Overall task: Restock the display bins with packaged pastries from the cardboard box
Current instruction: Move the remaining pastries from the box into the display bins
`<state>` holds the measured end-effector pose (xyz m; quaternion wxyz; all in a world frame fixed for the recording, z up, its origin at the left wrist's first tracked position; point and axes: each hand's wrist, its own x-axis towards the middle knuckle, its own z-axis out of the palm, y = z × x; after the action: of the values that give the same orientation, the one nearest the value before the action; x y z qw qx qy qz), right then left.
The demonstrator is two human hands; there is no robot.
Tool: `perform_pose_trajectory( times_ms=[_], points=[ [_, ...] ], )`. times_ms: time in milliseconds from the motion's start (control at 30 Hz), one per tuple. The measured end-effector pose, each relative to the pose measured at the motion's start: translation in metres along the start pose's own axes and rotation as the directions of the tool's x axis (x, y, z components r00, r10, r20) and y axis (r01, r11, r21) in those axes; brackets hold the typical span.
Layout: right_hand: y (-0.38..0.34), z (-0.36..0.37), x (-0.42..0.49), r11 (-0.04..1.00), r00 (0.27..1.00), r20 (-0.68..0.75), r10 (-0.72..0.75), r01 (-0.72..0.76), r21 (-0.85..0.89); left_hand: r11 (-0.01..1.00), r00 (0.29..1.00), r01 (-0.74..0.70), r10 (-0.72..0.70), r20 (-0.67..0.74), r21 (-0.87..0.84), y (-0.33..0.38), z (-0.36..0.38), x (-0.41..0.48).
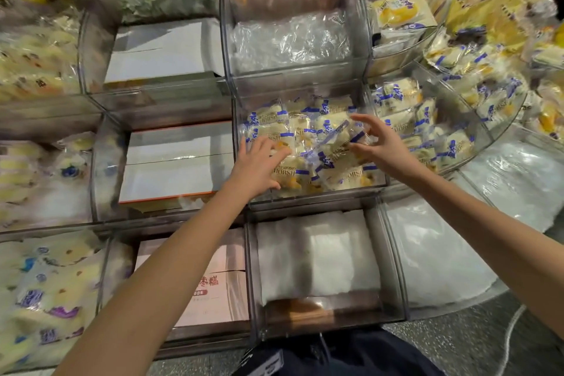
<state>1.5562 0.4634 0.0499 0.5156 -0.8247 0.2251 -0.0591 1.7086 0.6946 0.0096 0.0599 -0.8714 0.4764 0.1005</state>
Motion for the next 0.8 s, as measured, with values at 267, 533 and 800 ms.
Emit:
perform_pose_trajectory(
  times_ms=[267, 533, 800],
  points=[
    [-0.009, 0.014, 0.0, 0.983, 0.983, 0.176, -0.043, 0.011, 0.182, 0.998, 0.998, 0.044, -0.046, 0.044, 0.032, -0.023, -0.002, 0.004],
    [-0.006, 0.068, 0.001, 0.982, 0.961, 0.248, -0.126, 0.085, 0.172, 1.0, 1.0, 0.012, -0.012, 0.025, 0.021, -0.048, -0.019, 0.007],
    [0.0, 0.105, 0.003, 0.96, 0.954, 0.151, -0.259, 0.272, -0.072, 0.865, 0.982, 0.055, -0.137, -0.129, -0.5, -0.052, -0.018, -0.004]
  ],
)
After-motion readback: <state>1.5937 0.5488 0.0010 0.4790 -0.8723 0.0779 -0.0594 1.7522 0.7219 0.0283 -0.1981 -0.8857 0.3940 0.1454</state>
